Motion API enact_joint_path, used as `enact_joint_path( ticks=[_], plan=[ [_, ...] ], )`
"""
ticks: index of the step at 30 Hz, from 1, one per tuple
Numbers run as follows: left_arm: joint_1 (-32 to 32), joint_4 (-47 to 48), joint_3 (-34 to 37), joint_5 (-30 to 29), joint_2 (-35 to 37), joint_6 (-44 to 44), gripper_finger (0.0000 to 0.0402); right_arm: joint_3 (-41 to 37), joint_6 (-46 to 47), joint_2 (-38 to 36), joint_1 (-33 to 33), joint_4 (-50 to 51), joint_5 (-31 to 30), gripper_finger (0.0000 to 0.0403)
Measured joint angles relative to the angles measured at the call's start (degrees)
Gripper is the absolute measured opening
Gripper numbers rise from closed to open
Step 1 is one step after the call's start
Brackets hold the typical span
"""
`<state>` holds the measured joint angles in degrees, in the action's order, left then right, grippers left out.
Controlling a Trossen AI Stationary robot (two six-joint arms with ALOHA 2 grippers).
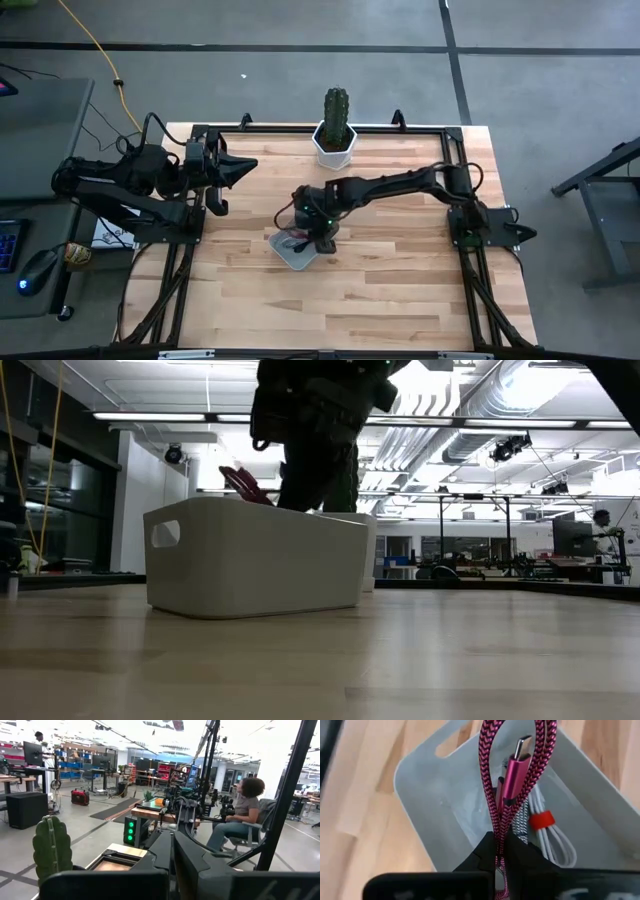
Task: Pick and place USB-C Cables
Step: Put the pink and black charger cable into the gray bin
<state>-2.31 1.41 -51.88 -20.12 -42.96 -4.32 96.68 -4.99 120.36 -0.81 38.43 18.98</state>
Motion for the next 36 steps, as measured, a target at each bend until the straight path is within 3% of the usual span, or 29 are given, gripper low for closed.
enact_joint_path(
  ticks=[11, 36],
  plan=[
    [0.0, 0.0, 0.0, 0.0, 0.0, 0.0, 0.0000, 0.0, -16.1, 0.8, -1.6, 3.6, -10.4, 0.0001],
    [0.0, -0.1, 0.0, 0.0, 0.0, 0.0, 0.0000, 0.0, -11.9, 3.4, -1.5, 3.7, -10.4, 0.0068]
  ],
)
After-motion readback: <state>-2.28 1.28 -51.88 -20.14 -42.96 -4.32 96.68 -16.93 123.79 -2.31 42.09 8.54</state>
